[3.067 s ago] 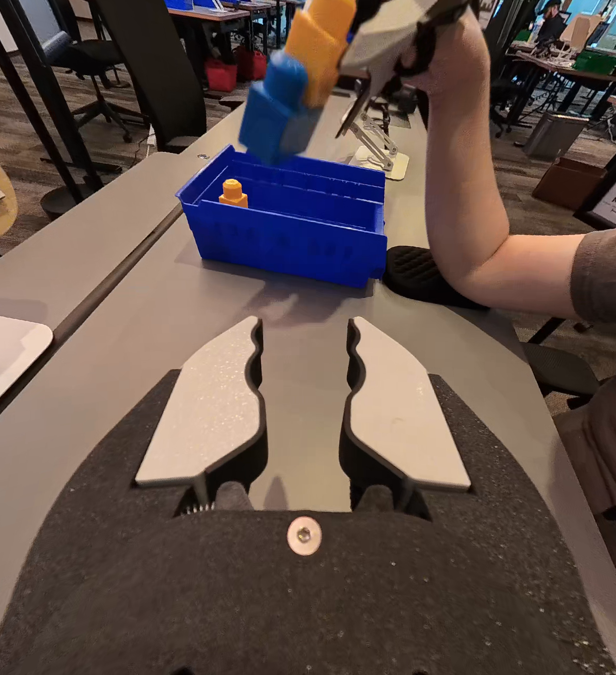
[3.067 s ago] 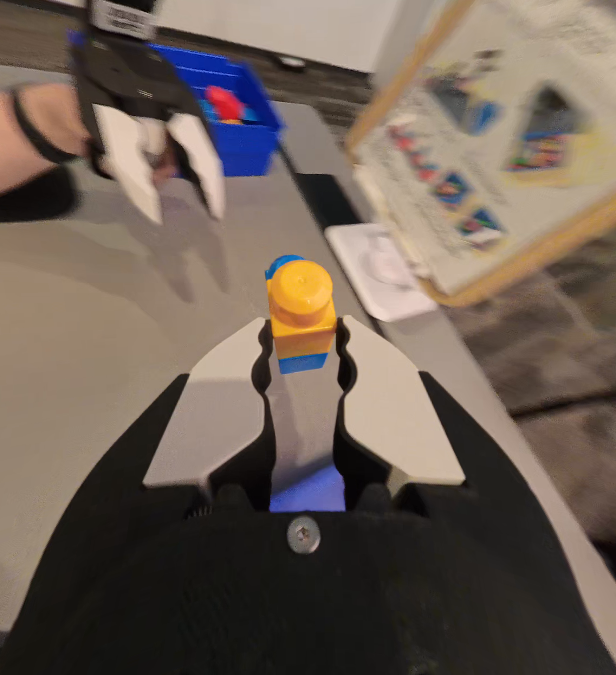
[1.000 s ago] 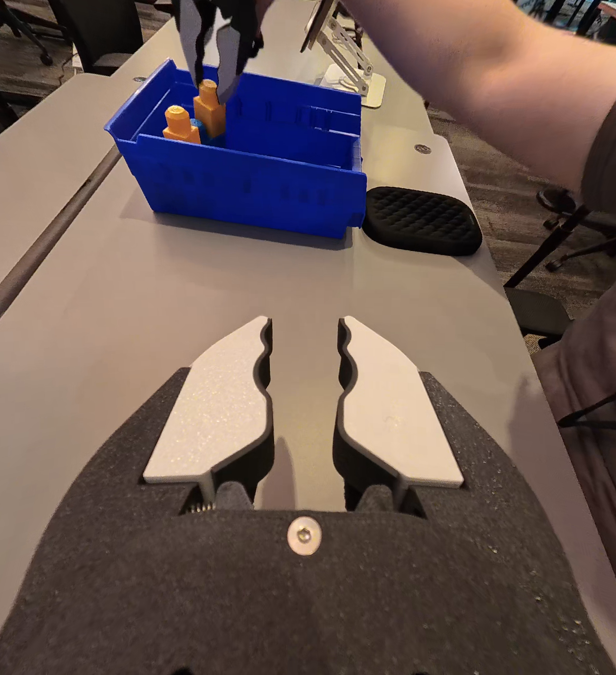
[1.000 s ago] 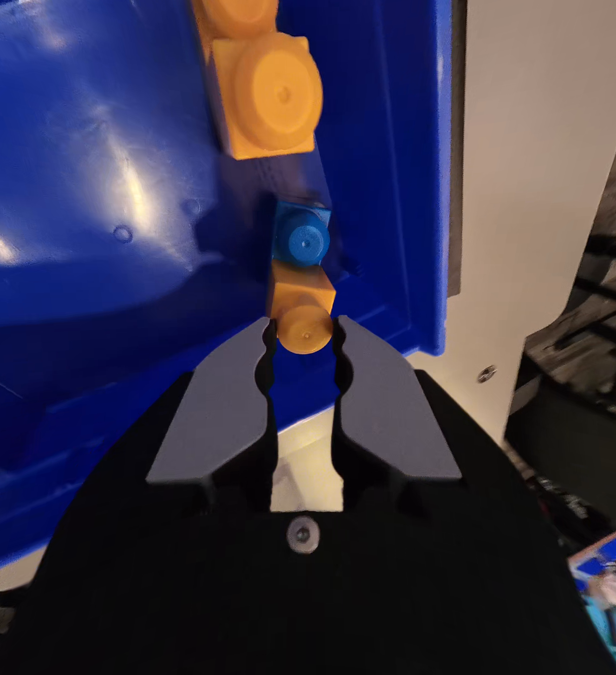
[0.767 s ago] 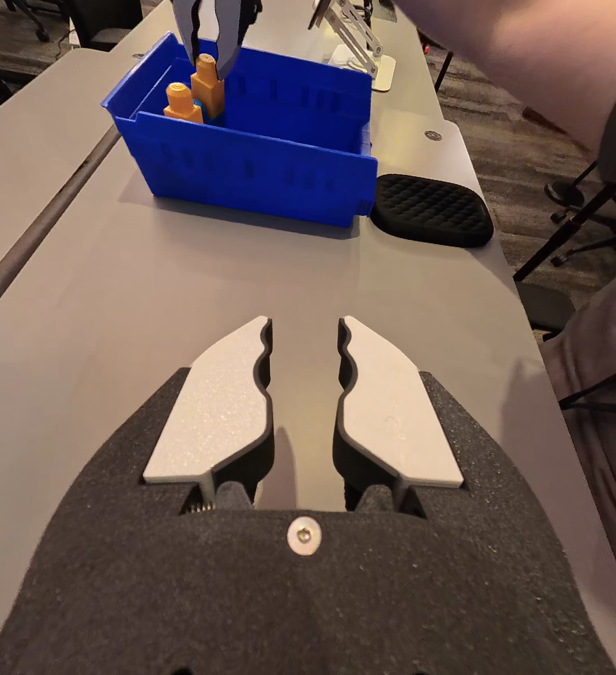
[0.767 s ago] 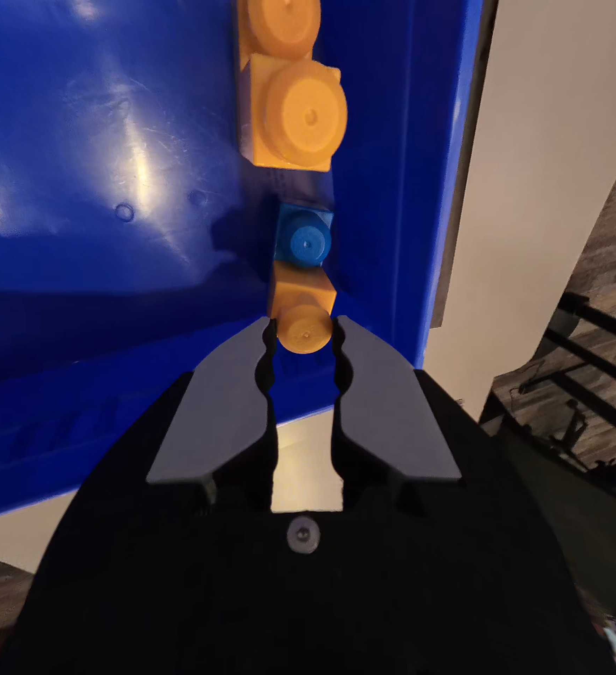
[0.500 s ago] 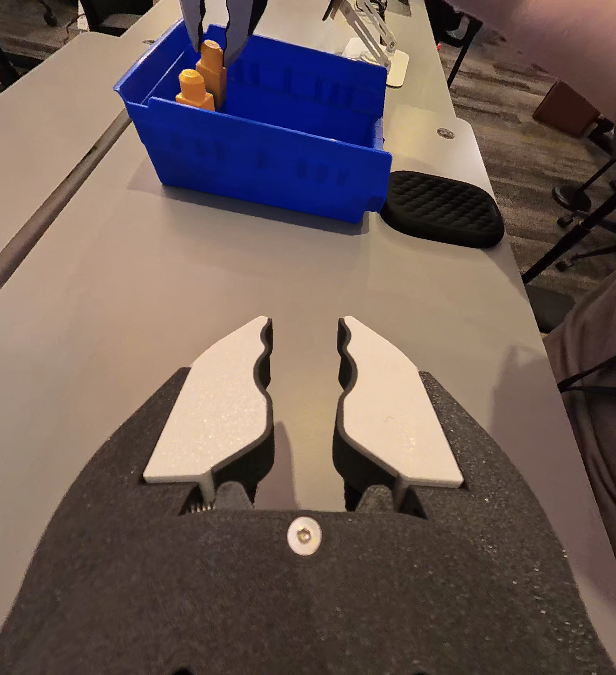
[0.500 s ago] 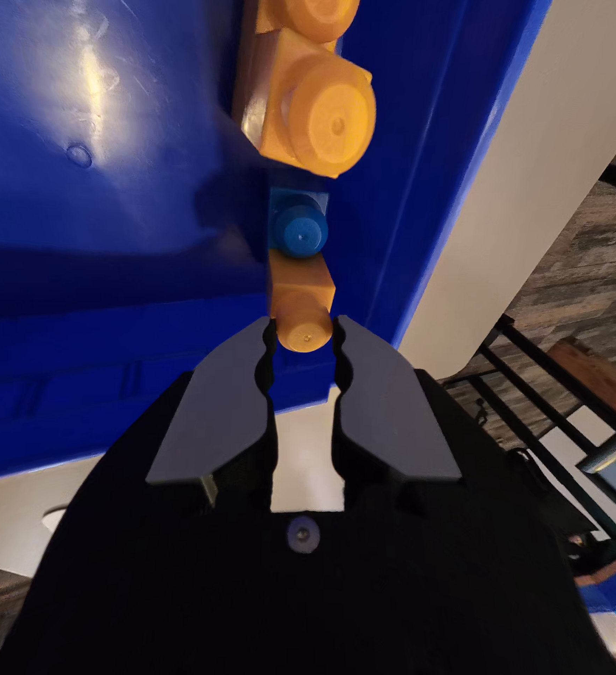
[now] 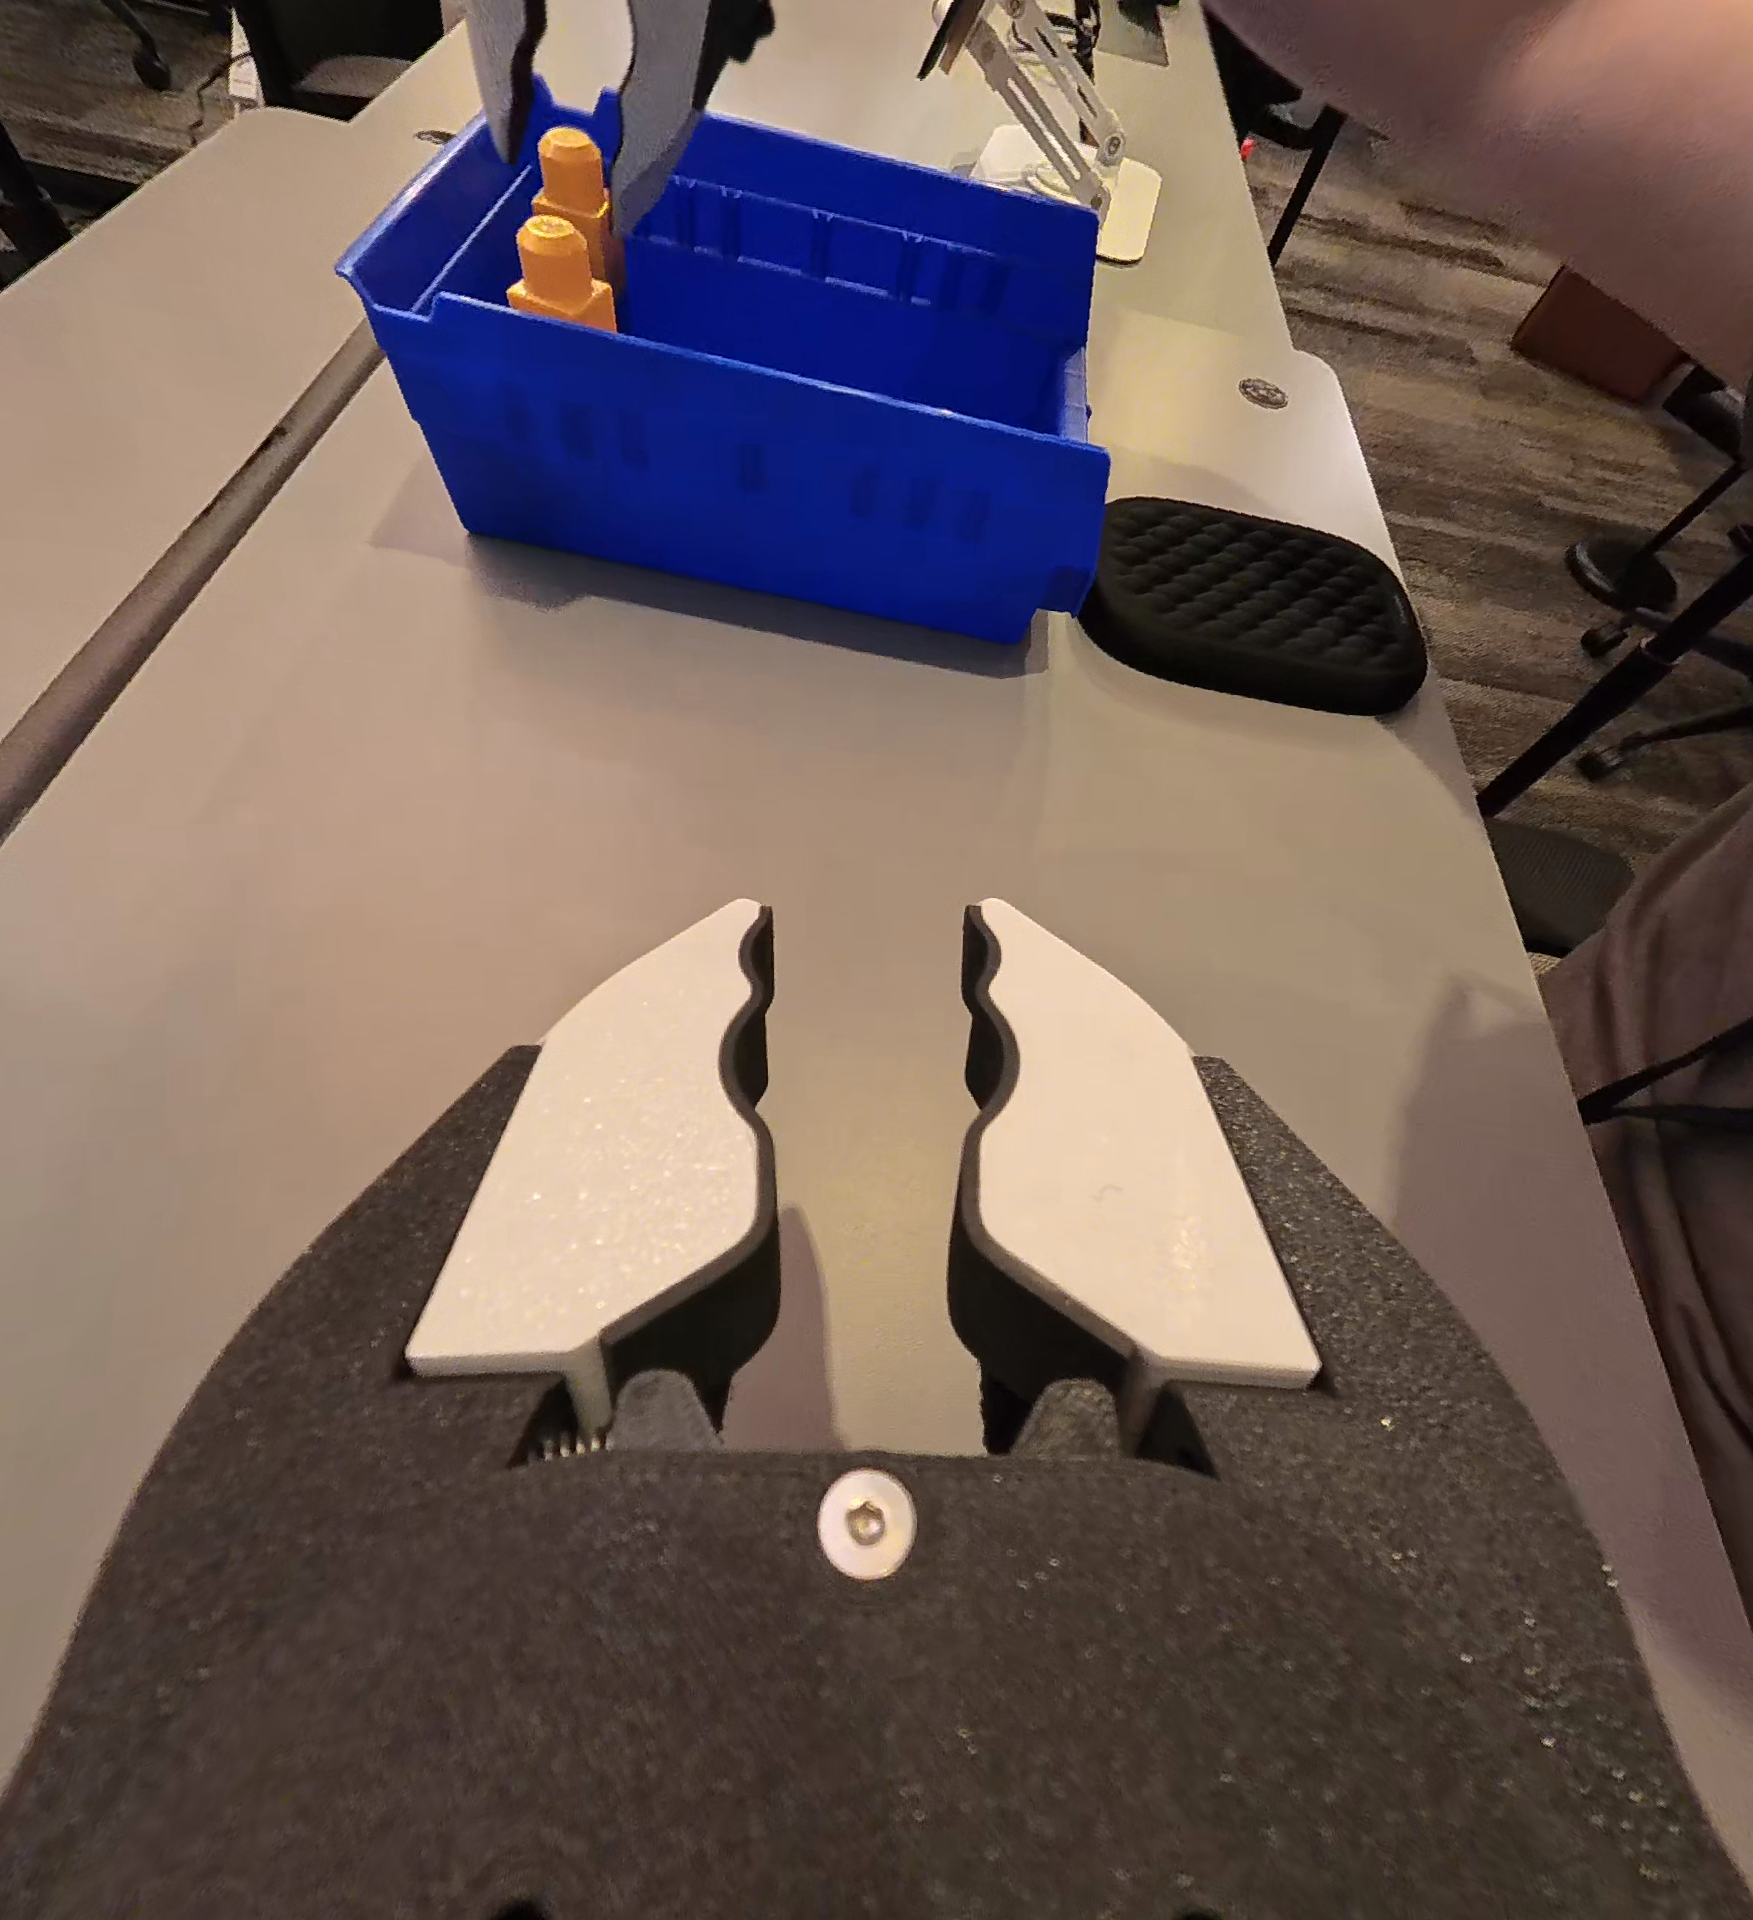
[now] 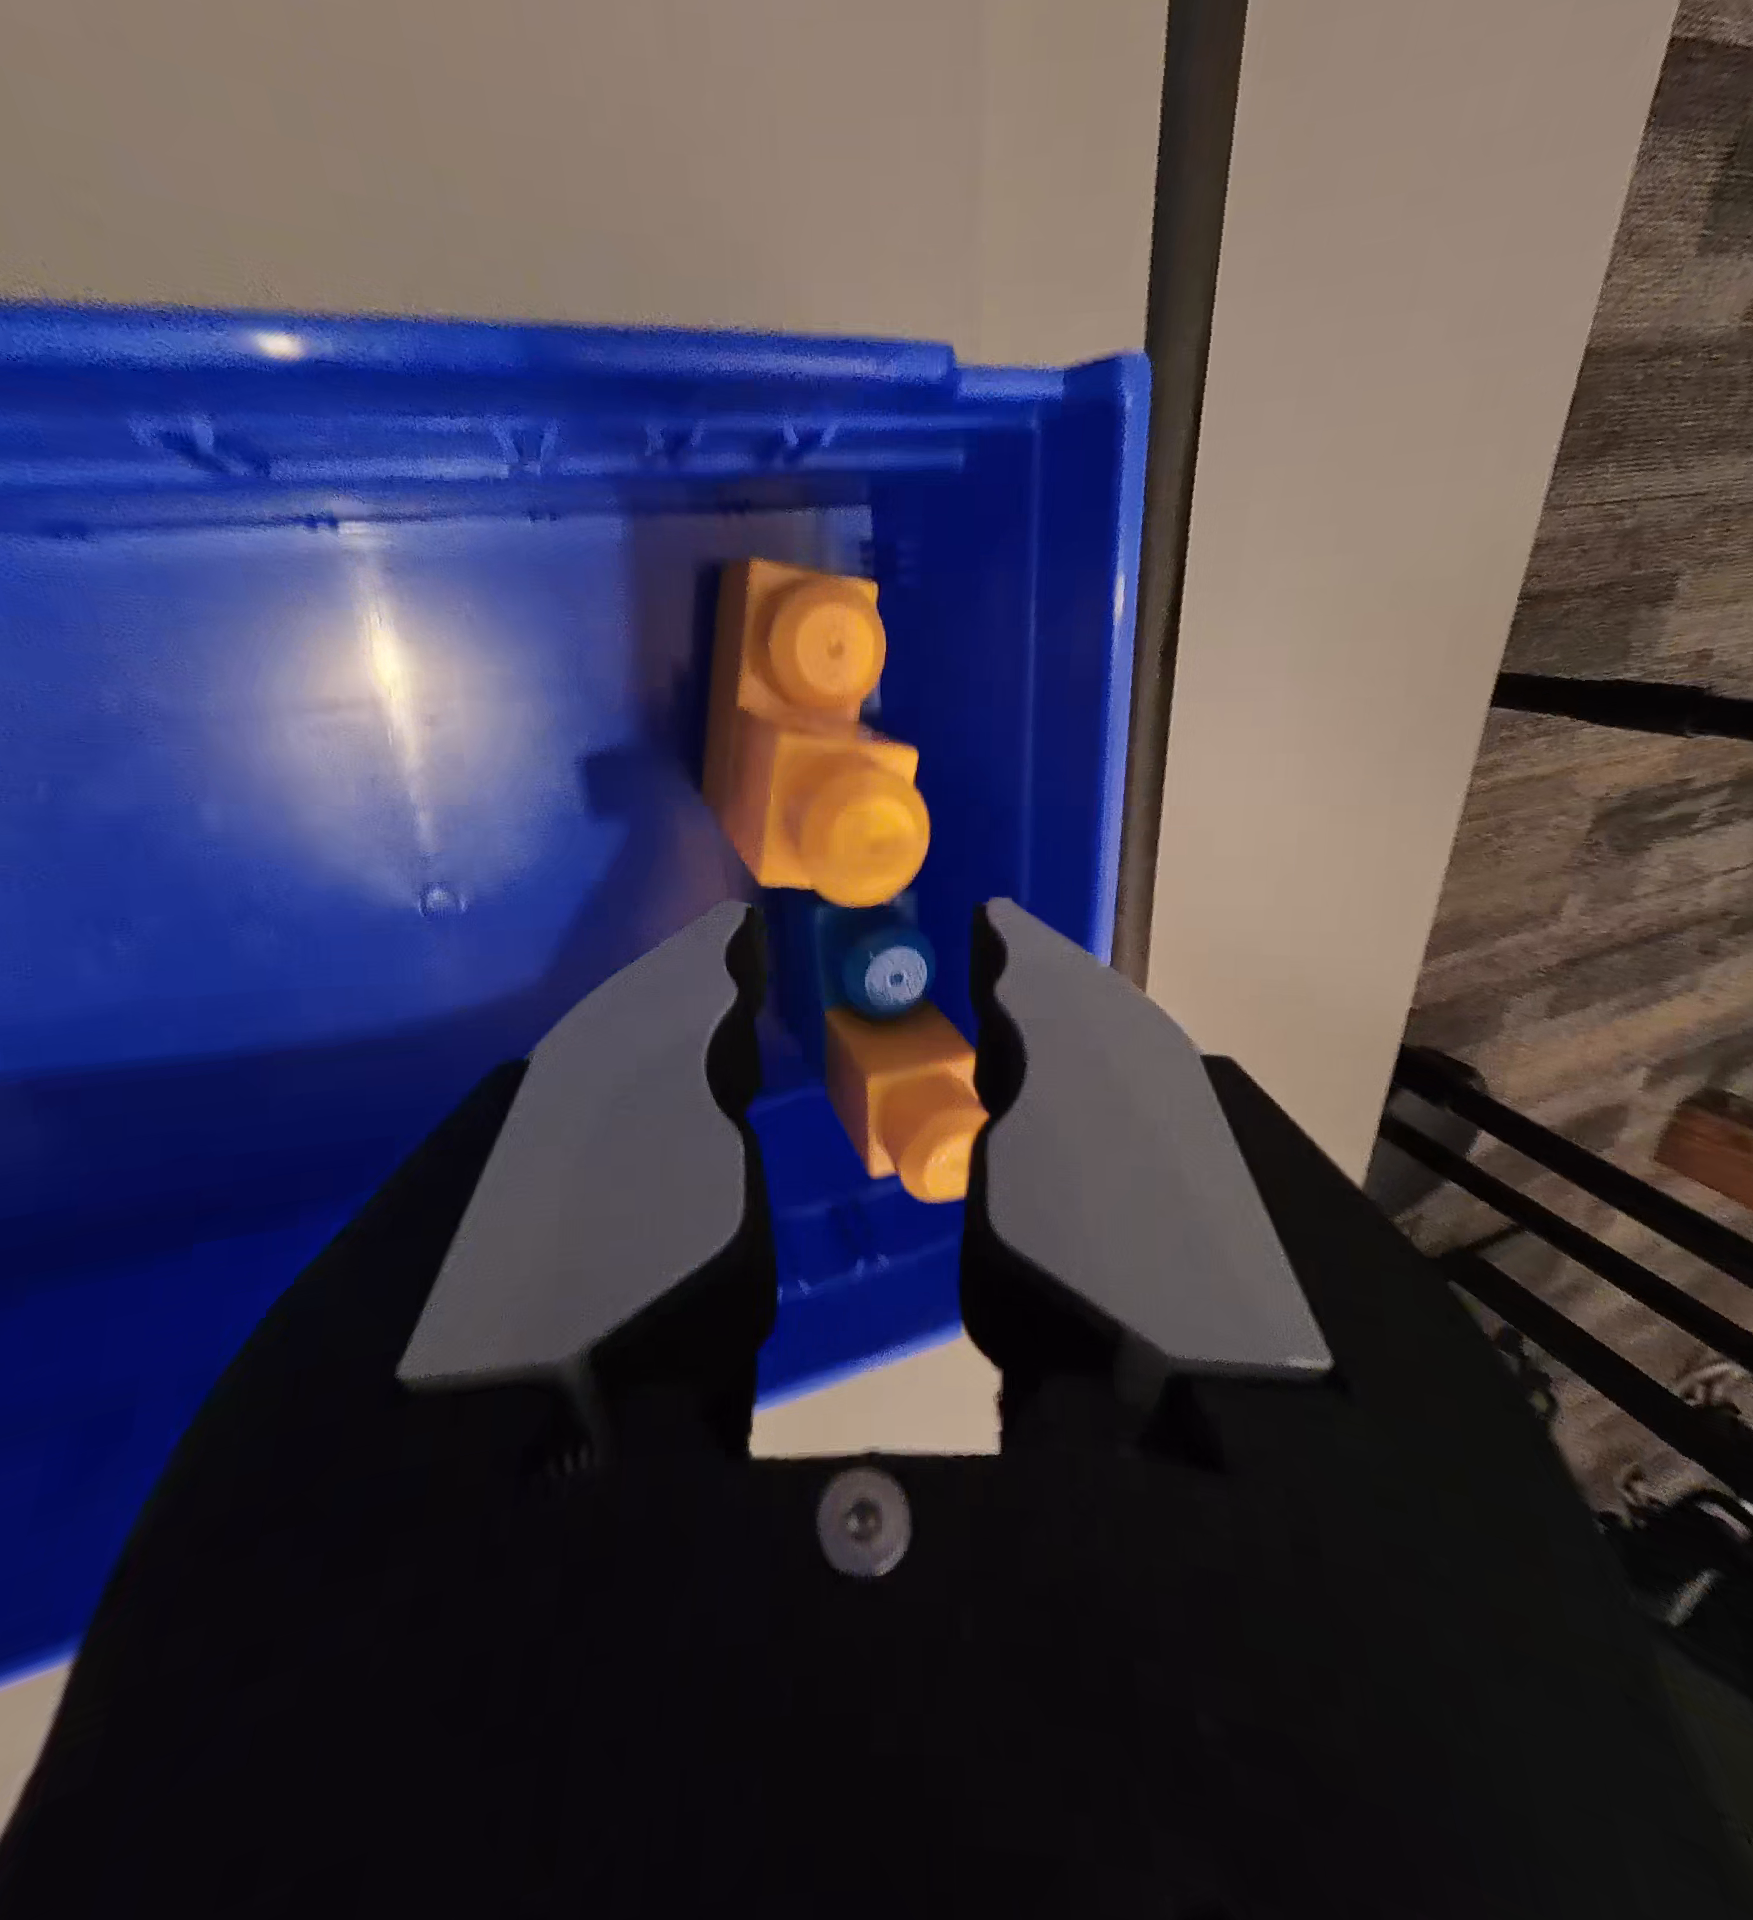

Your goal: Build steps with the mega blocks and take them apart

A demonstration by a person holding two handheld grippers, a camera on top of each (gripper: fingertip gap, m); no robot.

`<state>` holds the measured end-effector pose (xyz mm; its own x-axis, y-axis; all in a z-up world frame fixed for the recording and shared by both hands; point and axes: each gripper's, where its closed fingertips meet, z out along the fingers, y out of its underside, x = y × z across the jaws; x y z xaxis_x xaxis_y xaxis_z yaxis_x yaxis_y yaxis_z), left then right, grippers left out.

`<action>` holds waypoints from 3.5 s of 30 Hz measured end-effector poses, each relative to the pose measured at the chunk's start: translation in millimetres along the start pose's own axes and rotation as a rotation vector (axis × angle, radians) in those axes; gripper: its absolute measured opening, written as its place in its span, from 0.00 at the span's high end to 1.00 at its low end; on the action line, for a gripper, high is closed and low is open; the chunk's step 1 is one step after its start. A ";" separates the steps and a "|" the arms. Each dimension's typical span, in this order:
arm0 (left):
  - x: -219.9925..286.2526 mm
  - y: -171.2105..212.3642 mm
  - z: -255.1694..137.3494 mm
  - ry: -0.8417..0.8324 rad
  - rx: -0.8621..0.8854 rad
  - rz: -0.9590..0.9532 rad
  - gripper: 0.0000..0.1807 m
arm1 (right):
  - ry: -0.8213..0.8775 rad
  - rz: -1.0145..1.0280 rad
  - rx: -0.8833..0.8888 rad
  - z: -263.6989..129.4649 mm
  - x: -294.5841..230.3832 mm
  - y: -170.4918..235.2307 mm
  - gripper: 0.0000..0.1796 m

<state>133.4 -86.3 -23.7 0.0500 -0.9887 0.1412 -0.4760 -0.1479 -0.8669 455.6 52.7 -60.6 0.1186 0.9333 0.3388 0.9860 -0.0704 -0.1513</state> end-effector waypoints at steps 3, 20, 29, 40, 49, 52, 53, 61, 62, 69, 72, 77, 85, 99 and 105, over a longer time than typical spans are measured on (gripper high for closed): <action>1.7 -1.3 -0.8 0.000 0.002 0.007 0.81 | -0.020 0.003 -0.021 12.1 -1.3 -4.8 0.77; -0.6 -1.1 -6.0 0.008 0.010 -0.006 0.81 | 0.076 -0.200 -0.127 25.9 9.3 0.2 0.78; -2.2 -28.7 -51.2 -0.066 0.127 0.023 0.80 | 0.284 -0.103 -0.003 -53.8 15.5 -23.0 0.74; -54.8 15.0 -255.9 -0.971 -0.081 -0.005 0.73 | 0.531 0.453 1.124 -213.3 -25.5 -166.1 0.72; -81.6 148.9 -328.2 -1.084 -0.343 -0.397 0.77 | 0.509 0.532 1.277 -253.8 -38.5 -187.2 0.71; -86.5 178.9 -316.8 -0.995 -0.441 -0.424 0.77 | 0.502 0.548 1.269 -242.6 -38.6 -183.7 0.71; -90.0 182.8 -312.1 -0.974 -0.459 -0.399 0.77 | 0.479 0.554 1.257 -236.4 -38.7 -183.6 0.71; -130.5 193.7 -263.9 -0.885 -0.502 -0.251 0.75 | 0.408 0.610 1.156 -197.8 -29.0 -181.0 0.71; -133.9 199.6 -259.4 -0.872 -0.523 -0.264 0.75 | 0.402 0.612 1.147 -195.1 -28.7 -181.6 0.71; -141.8 212.8 -246.2 -0.817 -0.521 -0.379 0.80 | 0.393 0.580 1.078 -177.1 -29.0 -192.0 0.71; -137.9 210.1 -261.6 -0.860 -0.546 -0.393 0.80 | 0.360 0.552 1.041 -163.7 -32.4 -202.5 0.71; -104.0 112.0 -283.6 -0.903 -0.210 -0.230 0.80 | 0.270 0.483 1.066 -147.6 -48.2 -242.1 0.72; 45.3 -56.3 -134.0 -0.135 0.237 0.334 0.80 | -0.052 0.098 1.448 -168.8 -149.8 -350.7 0.71; 50.1 -69.7 -68.7 0.052 0.349 0.228 0.80 | -0.197 0.257 1.437 -161.9 -153.1 -362.4 0.81; -35.1 -0.6 -155.5 -0.522 -0.075 0.122 0.71 | -0.033 0.424 1.102 -91.8 -105.0 -333.7 0.81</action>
<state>-4.6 -47.8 46.2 0.4108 -0.8820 -0.2310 -0.5659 -0.0480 -0.8231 124.9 -54.1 39.6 0.3933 0.9182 0.0465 0.2330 -0.0506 -0.9711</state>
